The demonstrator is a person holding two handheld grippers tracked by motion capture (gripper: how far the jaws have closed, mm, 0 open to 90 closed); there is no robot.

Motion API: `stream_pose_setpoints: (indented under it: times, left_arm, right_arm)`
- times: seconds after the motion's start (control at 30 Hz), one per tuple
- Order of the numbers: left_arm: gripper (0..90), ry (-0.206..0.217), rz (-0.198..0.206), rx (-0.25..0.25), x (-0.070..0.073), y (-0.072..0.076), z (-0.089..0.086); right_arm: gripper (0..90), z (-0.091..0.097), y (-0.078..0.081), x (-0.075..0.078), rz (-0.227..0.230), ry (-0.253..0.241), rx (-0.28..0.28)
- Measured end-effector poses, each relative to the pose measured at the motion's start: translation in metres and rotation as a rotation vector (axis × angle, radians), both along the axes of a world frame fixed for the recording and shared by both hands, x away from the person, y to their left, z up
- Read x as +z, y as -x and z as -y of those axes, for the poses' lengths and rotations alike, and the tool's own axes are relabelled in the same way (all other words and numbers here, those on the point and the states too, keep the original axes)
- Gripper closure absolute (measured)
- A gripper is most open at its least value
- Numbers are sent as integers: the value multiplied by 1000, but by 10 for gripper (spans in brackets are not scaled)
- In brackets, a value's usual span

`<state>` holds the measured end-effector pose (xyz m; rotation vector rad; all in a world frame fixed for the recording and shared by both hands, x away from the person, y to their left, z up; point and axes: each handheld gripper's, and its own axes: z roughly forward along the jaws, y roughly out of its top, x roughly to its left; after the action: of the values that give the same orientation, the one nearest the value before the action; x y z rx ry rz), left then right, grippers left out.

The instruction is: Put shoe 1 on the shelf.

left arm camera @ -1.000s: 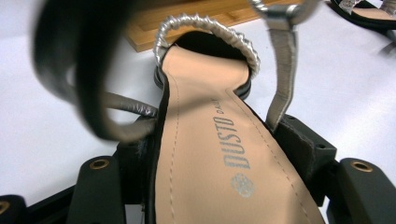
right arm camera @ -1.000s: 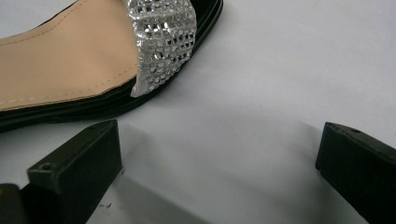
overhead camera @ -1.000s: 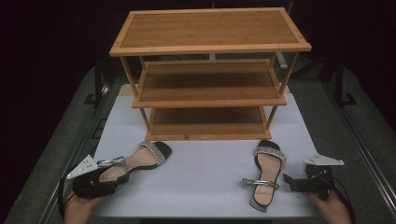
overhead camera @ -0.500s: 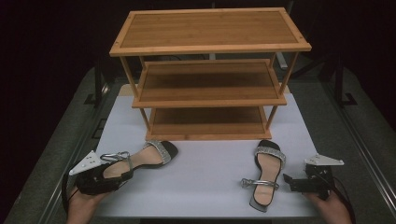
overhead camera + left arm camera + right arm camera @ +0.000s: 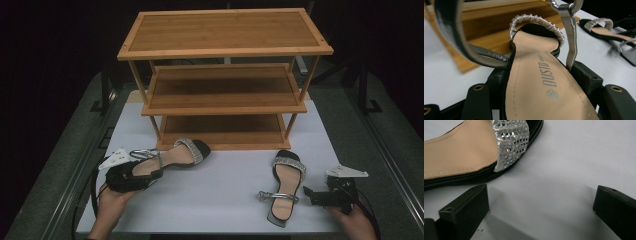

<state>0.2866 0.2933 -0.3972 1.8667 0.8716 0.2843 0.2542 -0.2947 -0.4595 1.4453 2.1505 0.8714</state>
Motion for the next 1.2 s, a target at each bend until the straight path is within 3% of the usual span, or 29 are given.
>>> stream_pose_setpoints:
  times: [0.3, 0.4, 0.63, 0.83, 0.97, 1.03, 1.2]
  left_arm:
    - [375, -1, 43, 12, 0, -38, 47]
    - [375, 19, 54, 23, -3, -54, 63]
    - [375, 14, 99, 97, -20, -81, 94]
    - [375, 49, 97, 190, -38, -101, 102]
    - [375, 34, 97, 232, -43, -114, 104]
    - [374, 44, 87, 271, -46, -123, 103]
    - [374, 60, 70, 307, -48, -132, 106]
  right_arm:
    - [0, 0, 0, 0, 0, 0, 0]
    - [0, 0, 0, 0, 0, -1, 0]
    - [0, 0, 0, 0, 0, -2, 0]
    - [0, 0, 0, 0, 0, -2, 0]
    - [0, 0, 0, 0, -1, -2, 0]
    - [0, 0, 0, 0, 0, -2, 0]
    - [0, 0, 0, 0, -1, -2, 0]
